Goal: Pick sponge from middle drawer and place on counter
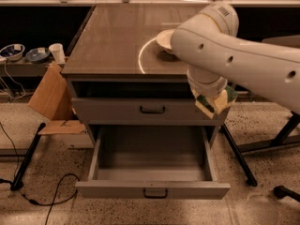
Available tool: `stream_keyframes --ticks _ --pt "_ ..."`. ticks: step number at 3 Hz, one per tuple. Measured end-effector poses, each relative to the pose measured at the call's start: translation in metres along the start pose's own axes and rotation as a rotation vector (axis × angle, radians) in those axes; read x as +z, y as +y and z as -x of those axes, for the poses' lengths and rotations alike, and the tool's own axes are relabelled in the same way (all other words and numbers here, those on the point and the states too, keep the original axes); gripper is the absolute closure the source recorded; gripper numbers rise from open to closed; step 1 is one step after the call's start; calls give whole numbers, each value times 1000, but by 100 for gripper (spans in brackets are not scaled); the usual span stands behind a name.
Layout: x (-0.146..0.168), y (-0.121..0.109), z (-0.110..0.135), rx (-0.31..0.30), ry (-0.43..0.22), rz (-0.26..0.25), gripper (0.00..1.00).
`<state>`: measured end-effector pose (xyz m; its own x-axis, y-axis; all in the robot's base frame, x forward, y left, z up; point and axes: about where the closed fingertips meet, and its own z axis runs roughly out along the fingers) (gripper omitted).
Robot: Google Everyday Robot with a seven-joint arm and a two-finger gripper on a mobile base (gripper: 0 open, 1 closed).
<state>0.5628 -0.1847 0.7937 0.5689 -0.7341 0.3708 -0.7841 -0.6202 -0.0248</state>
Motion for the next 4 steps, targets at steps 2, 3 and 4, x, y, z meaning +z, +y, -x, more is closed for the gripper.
stream_keyframes --ticks 2,3,4 --pt "-41 -19 -33 3 53 -16 100" --pt "-46 -36 -45 8 65 -34 100" --pt "-34 -50 -59 25 64 -43 100"
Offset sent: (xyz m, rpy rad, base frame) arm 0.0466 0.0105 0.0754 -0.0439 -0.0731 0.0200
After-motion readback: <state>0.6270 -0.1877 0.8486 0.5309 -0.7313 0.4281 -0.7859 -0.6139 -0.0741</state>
